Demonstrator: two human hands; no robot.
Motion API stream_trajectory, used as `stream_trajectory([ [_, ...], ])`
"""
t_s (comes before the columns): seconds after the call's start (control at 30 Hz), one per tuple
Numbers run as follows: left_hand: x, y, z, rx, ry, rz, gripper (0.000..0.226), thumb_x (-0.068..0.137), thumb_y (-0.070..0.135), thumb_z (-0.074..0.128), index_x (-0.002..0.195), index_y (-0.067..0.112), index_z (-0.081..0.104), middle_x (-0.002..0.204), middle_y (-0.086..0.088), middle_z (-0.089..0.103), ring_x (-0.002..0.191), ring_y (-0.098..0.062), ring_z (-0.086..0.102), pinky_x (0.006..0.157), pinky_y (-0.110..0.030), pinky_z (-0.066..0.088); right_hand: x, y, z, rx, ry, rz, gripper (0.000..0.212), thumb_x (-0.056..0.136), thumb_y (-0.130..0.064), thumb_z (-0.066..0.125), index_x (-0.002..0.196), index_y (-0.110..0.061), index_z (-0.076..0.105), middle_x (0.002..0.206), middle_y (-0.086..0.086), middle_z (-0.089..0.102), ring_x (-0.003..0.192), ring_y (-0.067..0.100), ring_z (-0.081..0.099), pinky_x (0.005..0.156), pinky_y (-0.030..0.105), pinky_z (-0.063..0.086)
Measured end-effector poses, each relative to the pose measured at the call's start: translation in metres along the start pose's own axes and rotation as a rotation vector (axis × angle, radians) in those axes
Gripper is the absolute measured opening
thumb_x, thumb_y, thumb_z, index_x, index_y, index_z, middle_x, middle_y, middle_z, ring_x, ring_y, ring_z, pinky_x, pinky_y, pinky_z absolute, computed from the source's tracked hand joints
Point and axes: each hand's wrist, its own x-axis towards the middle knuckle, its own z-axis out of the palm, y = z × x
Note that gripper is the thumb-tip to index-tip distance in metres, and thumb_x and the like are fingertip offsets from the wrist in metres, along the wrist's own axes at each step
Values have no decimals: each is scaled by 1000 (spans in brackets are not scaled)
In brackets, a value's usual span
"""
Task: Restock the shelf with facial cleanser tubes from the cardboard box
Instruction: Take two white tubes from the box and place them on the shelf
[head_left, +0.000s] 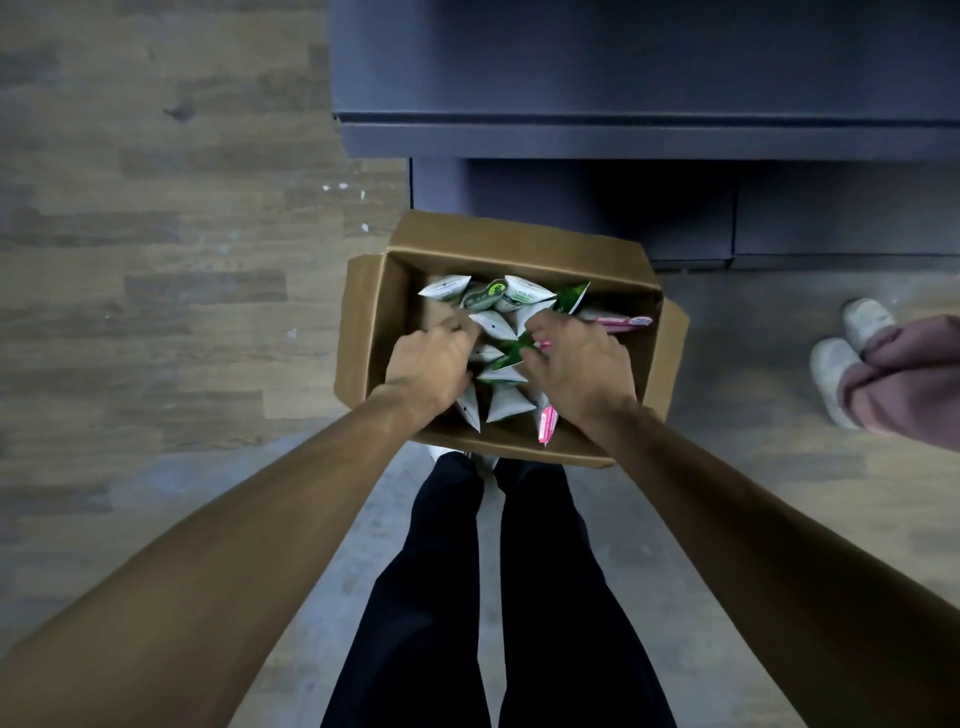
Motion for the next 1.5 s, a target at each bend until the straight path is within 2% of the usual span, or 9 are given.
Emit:
stream_trajectory([
  [0.17,5,-5,11,29,30,3,35,91,27,58,125,21,53,116,-6,63,97,-32,65,71,-35,46,8,0,12,-29,24,-60,34,95,-32,57,128,-24,55,117,-1,65,102,23,63,78,34,51],
  [0.37,2,-14,8,75,88,27,17,96,22,48,109,20,59,107,-3,66,88,-34,66,64,-34,41,21,-6,18,-100,101,-109,30,92,-31,61,121,-22,61,119,1,53,107,21,56,77,35,51],
  [0.57,-18,-35,0,71,139,42,28,100,38,43,123,29,56,114,4,60,92,-29,66,66,-32,42,35,-11,33,-249,86,-149,33,92,-33,60,124,-23,62,125,2,54,119,23,44,99,35,38],
  [0.83,-34,-36,-12,42,181,62,27,99,38,45,122,29,56,109,6,60,90,-26,67,66,-34,48,36,-20,29,-412,124,-103,23,91,-30,58,112,-26,68,112,-2,61,107,23,46,90,37,34],
  [0.97,-50,-28,-37,23,176,53,26,98,36,46,118,25,59,108,4,59,89,-27,67,68,-35,50,6,-19,-6,-210,143,-99,28,94,-28,57,121,-20,60,118,1,58,111,23,51,93,37,39],
  [1.1,-75,-19,-81,72,157,93,26,100,37,43,117,25,58,113,4,61,93,-27,66,68,-33,45,-35,-27,-68,16,56,-127,25,98,-26,52,120,-15,55,106,8,67,98,29,63,80,37,48],
  [1.23,-100,-13,-140,149,182,157,28,100,37,41,120,25,57,119,4,62,101,-27,65,75,-34,48,-69,-39,-130,-81,57,-142,27,100,-35,47,122,-19,52,96,7,69,90,32,64,68,33,43],
  [1.37,-123,-8,-198,241,253,186,28,101,37,40,120,25,56,120,1,63,106,-27,63,78,-35,48,-90,-56,-179,-68,108,-177,23,98,-33,50,115,-18,54,92,8,70,85,34,64,76,42,51],
  [1.5,-143,-1,-244,278,313,221,28,100,37,40,118,21,55,120,1,62,108,-28,62,80,-36,47,-106,-70,-219,-94,199,-212,24,98,-31,51,117,-15,55,94,7,70,84,30,65,77,42,52],
])
